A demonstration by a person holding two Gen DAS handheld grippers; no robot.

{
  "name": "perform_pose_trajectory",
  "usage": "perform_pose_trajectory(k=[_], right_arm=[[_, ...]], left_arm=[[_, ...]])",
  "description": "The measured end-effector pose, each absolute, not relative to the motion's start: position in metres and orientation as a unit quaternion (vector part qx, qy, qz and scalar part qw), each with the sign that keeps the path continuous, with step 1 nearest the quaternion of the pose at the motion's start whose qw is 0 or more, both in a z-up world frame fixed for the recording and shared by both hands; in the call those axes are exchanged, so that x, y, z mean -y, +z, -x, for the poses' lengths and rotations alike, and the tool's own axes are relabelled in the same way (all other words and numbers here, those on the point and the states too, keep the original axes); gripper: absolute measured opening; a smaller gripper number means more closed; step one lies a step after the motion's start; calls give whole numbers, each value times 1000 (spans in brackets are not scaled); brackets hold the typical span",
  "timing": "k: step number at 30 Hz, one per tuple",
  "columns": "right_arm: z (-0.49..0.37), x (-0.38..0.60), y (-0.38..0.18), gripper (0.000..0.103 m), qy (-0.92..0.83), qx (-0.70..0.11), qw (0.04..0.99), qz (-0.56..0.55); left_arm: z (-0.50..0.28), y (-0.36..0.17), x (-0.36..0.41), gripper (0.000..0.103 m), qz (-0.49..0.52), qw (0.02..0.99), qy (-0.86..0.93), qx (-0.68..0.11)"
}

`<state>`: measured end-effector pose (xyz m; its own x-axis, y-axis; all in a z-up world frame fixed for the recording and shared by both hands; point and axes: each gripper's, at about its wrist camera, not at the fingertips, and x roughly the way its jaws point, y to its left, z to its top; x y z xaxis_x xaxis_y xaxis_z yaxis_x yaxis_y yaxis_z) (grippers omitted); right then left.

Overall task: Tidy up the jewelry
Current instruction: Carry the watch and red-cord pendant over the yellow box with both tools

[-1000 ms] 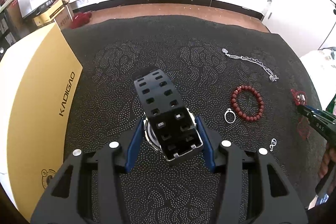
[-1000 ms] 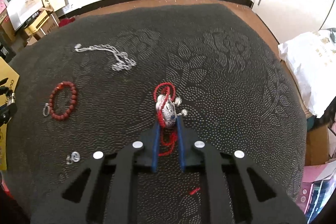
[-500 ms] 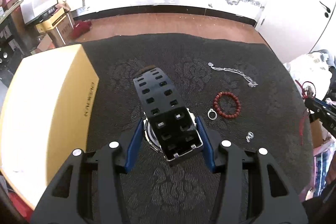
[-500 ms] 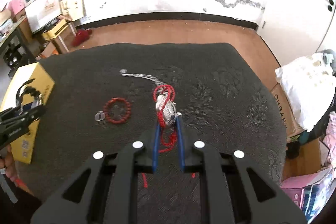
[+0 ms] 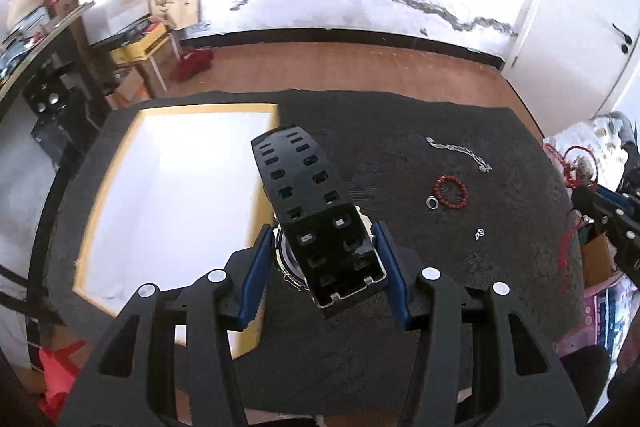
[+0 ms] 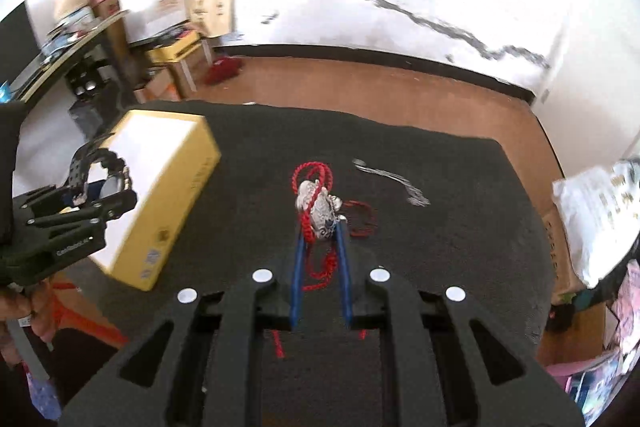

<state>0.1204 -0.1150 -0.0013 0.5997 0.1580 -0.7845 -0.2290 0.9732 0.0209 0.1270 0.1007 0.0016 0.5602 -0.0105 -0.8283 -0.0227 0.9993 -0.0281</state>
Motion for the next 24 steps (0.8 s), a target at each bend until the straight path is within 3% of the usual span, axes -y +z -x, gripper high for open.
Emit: perform_pose_trajectory(k=[12, 24], right_arm=[[-115, -51, 37, 15, 219, -414, 880, 85], [-155, -146, -5, 15, 268, -442, 849, 109]], left_arm=[[-88, 28, -213, 50, 33, 880, 78, -467], [-96, -7, -279, 50, 62, 867, 122, -480]])
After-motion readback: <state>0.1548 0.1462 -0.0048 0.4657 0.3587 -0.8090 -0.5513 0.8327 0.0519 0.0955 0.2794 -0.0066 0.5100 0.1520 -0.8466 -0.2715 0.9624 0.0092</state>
